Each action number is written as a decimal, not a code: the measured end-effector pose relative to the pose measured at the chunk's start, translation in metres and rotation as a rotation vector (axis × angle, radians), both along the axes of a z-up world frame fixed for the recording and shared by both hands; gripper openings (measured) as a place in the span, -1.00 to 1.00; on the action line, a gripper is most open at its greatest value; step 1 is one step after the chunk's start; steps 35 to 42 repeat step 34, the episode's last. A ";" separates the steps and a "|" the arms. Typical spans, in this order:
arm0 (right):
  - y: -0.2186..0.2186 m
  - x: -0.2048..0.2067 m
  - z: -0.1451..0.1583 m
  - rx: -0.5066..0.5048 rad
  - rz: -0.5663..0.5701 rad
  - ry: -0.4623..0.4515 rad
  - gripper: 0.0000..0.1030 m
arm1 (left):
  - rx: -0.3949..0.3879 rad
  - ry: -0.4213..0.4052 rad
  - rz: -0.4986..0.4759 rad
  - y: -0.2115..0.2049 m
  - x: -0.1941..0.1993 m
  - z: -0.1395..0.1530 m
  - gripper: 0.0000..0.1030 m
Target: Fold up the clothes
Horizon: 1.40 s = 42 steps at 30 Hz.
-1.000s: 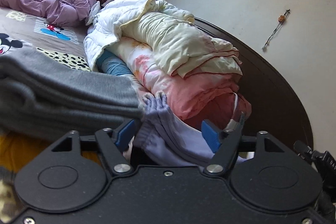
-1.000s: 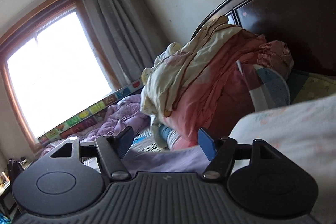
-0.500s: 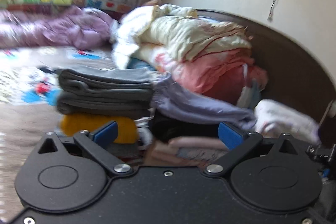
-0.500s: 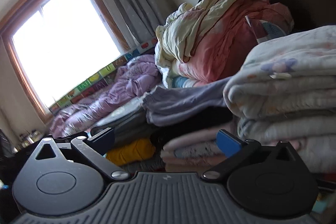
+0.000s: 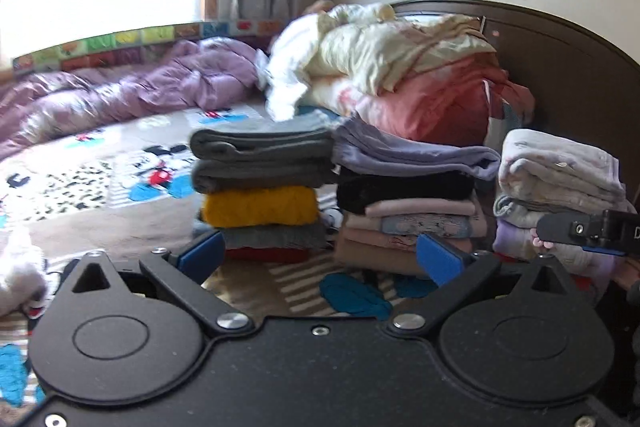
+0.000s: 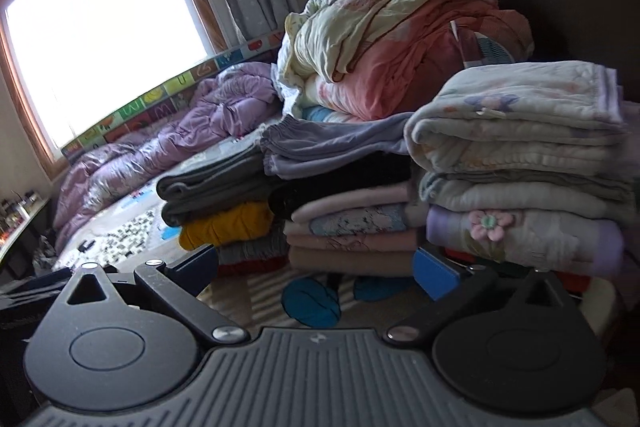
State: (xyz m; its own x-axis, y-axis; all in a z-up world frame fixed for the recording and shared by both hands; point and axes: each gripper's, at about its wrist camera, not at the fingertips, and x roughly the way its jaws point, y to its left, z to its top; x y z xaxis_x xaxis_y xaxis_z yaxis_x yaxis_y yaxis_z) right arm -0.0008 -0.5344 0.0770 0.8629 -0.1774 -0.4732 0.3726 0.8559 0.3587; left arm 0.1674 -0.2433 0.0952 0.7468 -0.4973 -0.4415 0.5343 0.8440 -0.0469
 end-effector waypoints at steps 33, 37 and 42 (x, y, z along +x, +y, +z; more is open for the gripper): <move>0.020 -0.035 0.030 -0.145 -0.071 0.040 1.00 | -0.027 -0.034 -0.100 -0.028 -0.038 0.024 0.99; 0.020 -0.036 0.030 -0.143 -0.072 0.041 1.00 | -0.030 -0.034 -0.104 -0.028 -0.038 0.024 0.99; 0.020 -0.036 0.030 -0.143 -0.072 0.041 1.00 | -0.030 -0.034 -0.104 -0.028 -0.038 0.024 0.99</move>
